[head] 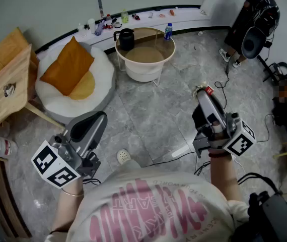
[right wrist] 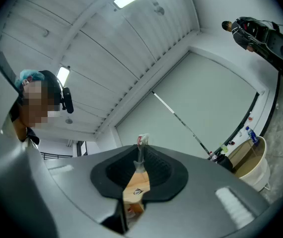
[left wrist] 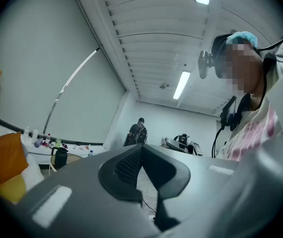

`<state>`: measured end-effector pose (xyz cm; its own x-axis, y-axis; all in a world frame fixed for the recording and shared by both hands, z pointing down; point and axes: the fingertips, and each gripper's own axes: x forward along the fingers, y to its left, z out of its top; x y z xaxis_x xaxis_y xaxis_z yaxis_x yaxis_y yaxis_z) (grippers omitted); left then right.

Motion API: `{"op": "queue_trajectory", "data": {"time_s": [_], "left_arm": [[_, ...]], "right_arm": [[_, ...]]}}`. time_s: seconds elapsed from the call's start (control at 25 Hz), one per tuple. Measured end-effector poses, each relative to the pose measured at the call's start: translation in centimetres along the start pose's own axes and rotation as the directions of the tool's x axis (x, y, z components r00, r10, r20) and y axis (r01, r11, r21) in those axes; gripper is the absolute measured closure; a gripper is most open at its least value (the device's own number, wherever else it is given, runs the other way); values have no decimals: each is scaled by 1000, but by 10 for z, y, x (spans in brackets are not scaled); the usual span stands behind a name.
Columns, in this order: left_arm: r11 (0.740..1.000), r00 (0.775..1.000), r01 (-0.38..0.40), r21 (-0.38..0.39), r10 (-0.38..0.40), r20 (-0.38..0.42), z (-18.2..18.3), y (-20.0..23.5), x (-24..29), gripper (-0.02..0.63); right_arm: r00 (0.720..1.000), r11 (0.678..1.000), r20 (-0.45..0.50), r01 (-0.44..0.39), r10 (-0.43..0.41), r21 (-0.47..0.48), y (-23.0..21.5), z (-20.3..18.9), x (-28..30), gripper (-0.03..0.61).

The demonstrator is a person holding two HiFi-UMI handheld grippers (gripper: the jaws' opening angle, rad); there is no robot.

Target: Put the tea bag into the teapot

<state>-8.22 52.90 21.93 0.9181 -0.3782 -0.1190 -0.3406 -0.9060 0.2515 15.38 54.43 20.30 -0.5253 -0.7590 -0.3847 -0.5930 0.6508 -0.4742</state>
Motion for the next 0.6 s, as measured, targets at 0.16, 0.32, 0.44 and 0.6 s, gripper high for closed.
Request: {"op": "queue_trajectory", "data": {"time_s": [0.16,0.32,0.44,0.6], "left_arm": [[1000,1000,-4,2,4,4,0,2,-2,612],[1000,1000,-13,4,13,3,0,0,-5,612],[1000,999,-17,19,16,30,6,-1,-9,612],[978,974,15,209,-62,220,40,-26,-25,612]], "right_arm": [[1000,1000,0,-18,18,6,10,-2,9,538],[999,999,-3,-34,34,13,15,-3,11,538],[1000,1000,-2,-30,30,4,14,-2,9,538],[999,999,3,-44,44,19,18,0,8,535]]}}
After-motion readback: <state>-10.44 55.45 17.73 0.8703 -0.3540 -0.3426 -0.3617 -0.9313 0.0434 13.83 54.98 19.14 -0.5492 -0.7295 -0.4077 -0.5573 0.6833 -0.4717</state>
